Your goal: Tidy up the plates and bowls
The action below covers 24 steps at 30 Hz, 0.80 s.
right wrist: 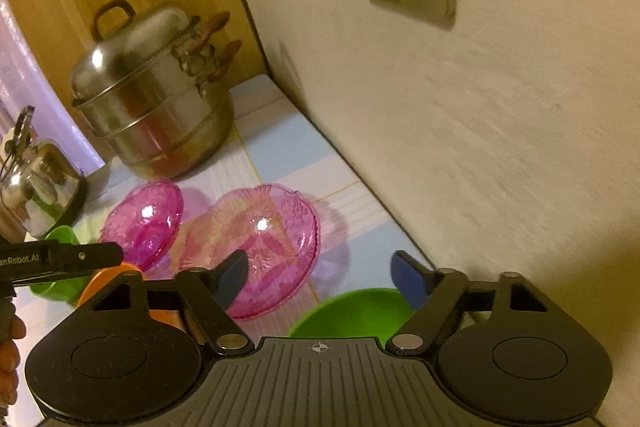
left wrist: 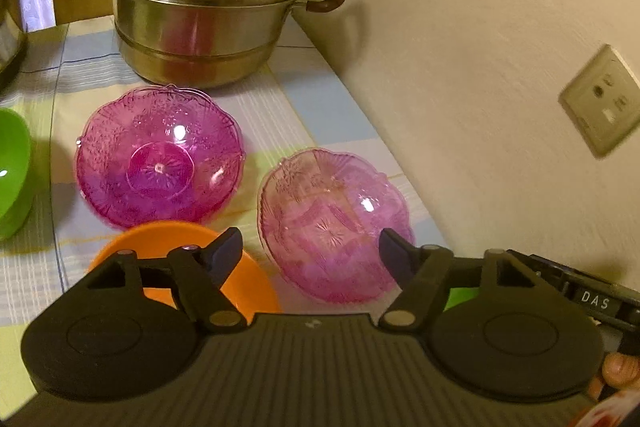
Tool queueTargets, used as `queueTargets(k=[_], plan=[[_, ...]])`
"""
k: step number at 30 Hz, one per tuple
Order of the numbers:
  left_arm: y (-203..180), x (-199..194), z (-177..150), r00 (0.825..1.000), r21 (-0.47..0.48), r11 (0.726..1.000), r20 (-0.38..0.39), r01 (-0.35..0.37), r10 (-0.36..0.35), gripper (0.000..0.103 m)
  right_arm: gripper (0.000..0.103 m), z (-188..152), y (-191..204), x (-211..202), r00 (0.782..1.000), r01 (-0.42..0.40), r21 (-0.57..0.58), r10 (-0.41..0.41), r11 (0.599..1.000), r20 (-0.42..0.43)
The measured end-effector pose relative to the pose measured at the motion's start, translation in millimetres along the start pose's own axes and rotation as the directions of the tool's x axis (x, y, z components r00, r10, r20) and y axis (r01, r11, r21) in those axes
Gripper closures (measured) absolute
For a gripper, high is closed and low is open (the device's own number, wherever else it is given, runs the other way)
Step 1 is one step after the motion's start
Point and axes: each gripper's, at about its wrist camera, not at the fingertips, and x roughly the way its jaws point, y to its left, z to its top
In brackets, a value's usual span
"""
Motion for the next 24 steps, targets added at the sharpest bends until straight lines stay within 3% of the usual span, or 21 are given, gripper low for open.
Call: queueTargets(k=[4,6,11,24], plan=[[3.6,26.6,10.4,0.999,0.008,1.0,-0.047,-0.004,0.005,0.038,0.039,10.3,2.3,22.0,1.0,0.002,-0.009,-0.002,1.0,-0.029],[4.9,39.8,13.7,0.997,0.009,1.0,-0.073,-0.004,0.005,0.047,0.042,15.5,3.3,35.2,0.999,0.0,-0.011,0.0,1.0,-0.049],[2.1,67.5,16.1,0.993,0.051,0.998,-0.115,-0.028,0.033,0.056,0.056,22.7,3.2,62.9,0.995,-0.016,-0.009,0.015,1.0,-0.101],[7.3,111.8,12.3,0.972,0.117,0.986,-0.186,-0.121,0.141,0.067,0.073,28.4,3.2,113.1,0.976,-0.025,-0.023,0.019,0.999,-0.216]])
